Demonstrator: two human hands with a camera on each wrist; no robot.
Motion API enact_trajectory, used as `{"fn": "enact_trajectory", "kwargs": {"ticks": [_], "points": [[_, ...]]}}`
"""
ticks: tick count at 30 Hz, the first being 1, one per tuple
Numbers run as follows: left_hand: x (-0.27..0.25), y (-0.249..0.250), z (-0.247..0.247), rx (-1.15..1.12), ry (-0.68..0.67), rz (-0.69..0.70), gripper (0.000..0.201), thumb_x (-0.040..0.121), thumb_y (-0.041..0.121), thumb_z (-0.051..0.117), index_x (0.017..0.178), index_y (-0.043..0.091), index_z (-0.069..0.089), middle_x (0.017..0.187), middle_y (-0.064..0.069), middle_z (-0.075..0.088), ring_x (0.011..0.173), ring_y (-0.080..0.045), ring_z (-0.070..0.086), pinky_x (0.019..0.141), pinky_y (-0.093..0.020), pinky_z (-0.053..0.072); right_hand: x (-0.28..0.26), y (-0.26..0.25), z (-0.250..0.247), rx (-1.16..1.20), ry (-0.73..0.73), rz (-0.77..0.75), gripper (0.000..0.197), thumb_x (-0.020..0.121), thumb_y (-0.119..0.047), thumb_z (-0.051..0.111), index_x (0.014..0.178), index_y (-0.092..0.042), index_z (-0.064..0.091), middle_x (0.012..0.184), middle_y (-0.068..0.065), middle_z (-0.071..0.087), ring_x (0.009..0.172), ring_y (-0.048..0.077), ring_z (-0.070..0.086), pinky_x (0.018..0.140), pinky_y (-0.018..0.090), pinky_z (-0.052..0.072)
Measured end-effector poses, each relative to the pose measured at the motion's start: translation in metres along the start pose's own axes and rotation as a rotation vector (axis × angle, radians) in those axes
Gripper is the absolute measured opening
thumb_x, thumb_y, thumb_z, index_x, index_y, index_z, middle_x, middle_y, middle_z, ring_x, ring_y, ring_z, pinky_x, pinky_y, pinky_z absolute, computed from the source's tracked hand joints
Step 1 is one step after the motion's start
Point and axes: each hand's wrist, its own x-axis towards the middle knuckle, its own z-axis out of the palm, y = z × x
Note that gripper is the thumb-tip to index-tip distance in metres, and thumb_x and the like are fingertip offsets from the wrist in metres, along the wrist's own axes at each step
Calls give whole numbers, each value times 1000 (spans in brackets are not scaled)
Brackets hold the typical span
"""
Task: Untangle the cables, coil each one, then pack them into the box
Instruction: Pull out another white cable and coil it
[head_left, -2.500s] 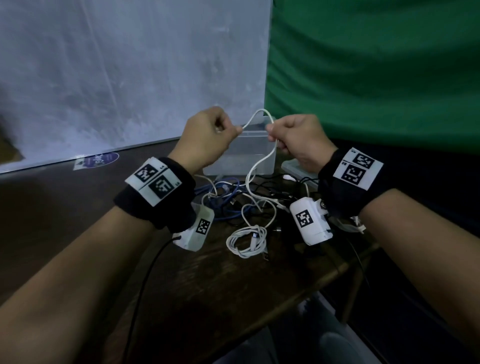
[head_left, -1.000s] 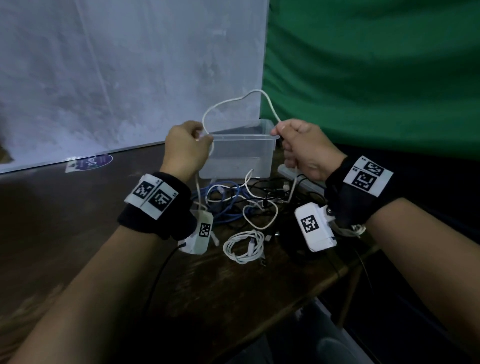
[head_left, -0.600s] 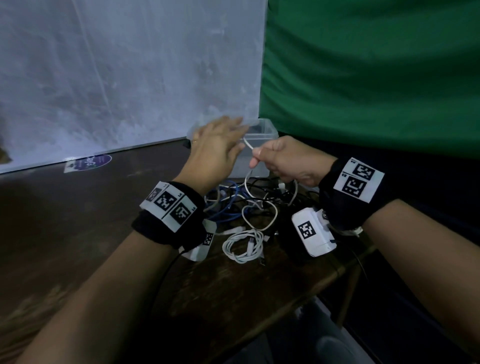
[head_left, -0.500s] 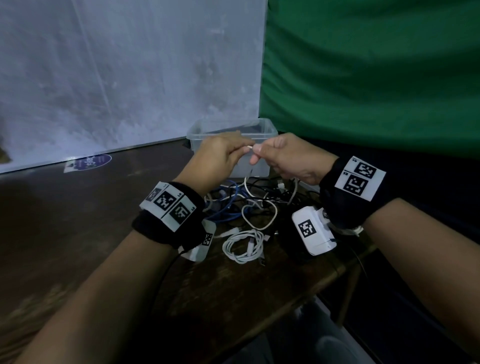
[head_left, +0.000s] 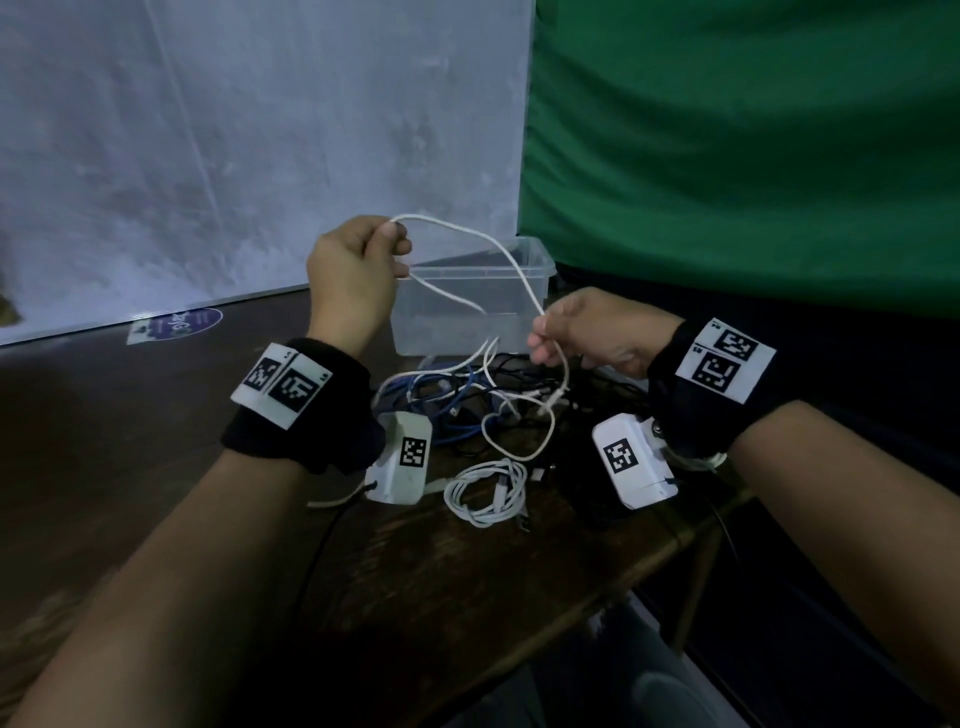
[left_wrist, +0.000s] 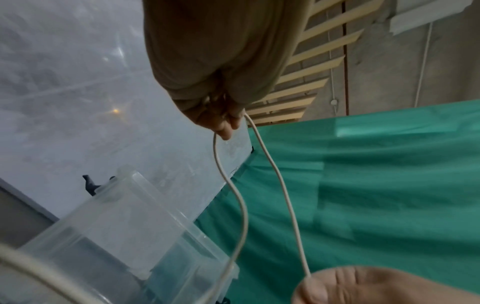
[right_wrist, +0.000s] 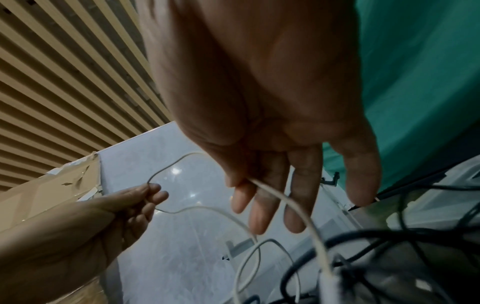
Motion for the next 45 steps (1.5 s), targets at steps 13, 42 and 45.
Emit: {"fn": "enact_trajectory", "kwargs": {"ticks": [13, 42, 45], "points": [[-14, 2, -3, 489, -384, -92, 17, 88, 21, 64, 84, 7, 73, 70, -8, 61, 61, -14, 53, 62, -22, 43, 6, -24, -11, 738, 275, -159, 29, 102, -29, 37, 82, -13, 50, 41, -7, 29, 35, 8, 27, 41, 19, 33], [-27, 47, -2, 66, -598, 226, 9, 90, 10, 60, 87, 14, 68, 82, -2, 64, 80, -5, 58, 80, -20, 44, 3, -13, 9, 294, 9, -125, 28, 101, -8, 31, 85, -7, 54, 56, 7, 59, 48, 17, 59, 49, 24, 51], [-22, 41, 1, 48, -454, 241, 6, 89, 9, 62, 86, 11, 67, 78, -7, 62, 73, -9, 54, 72, -20, 43, -1, -17, 9, 263, -68, -159, 25, 97, -7, 36, 86, -4, 58, 47, 2, 50, 39, 16, 44, 42, 23, 35]]}}
